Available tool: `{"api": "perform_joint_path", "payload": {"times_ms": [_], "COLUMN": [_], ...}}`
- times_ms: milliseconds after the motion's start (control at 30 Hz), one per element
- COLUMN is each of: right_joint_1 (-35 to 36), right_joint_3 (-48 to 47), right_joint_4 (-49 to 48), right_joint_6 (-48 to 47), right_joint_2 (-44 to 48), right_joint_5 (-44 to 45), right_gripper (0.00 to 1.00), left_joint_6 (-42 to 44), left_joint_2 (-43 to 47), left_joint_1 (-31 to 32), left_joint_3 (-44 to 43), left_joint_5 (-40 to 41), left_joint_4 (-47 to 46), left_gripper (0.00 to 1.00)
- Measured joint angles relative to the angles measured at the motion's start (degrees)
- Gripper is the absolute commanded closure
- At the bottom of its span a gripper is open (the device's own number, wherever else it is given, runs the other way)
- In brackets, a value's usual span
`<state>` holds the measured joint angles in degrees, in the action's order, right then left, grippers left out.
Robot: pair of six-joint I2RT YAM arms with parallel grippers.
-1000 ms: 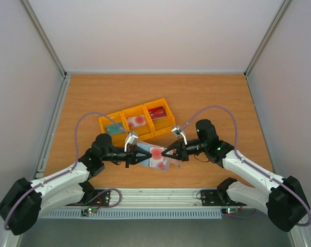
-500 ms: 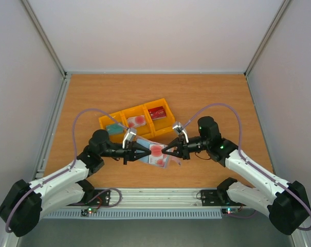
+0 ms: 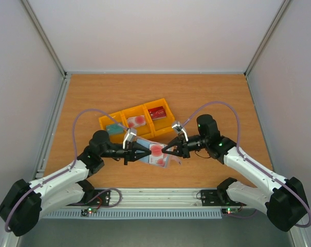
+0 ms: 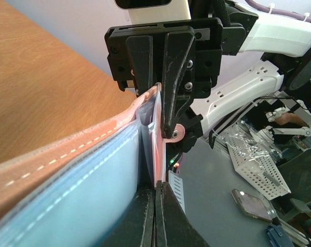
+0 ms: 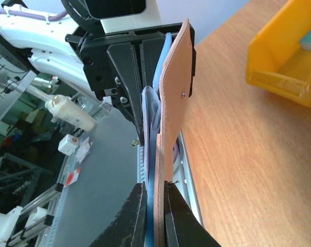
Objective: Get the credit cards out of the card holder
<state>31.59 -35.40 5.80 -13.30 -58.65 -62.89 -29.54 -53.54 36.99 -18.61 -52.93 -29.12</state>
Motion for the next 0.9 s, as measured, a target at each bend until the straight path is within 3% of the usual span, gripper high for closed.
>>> {"api": "perform_joint_path", "payload": {"times_ms": [67, 133, 267, 633, 900], "right_joint_1": [-0.07, -0.22, -0.55, -0.52, -0.68], "right_joint_3": [-0.02, -0.04, -0.13, -0.79, -1.09], "right_joint_4": [0.22, 0.81, 1.79, 3.06, 6.01], "right_joint_6": [-0.07, -0.17, -0.37, -0.7, -2.03], "right_joint_2": [0.0, 0.07, 0.07, 0.15, 1.4], "right_joint_5": [-0.11, -0.11, -0.15, -0.52, 0.13], "right_gripper": [0.99, 0.99, 0.99, 0.99, 0.92], "left_joint_6": [0.17, 0.28, 0.33, 0.35, 0.46], "left_joint_2": [0.0, 0.2, 0.94, 0.94, 1.22], "left_joint_1": [0.07, 0.15, 0.09, 0.0, -0.46], "left_joint_3": [0.0, 0.02, 0.02, 0.09, 0.09], "left_joint_5": [0.31, 0.39, 0.68, 0.85, 0.87], "left_joint_4": [0.07, 0.39, 0.72, 0.85, 2.8], "left_gripper": [0.85, 0.84, 0.99, 1.0, 1.0]}}
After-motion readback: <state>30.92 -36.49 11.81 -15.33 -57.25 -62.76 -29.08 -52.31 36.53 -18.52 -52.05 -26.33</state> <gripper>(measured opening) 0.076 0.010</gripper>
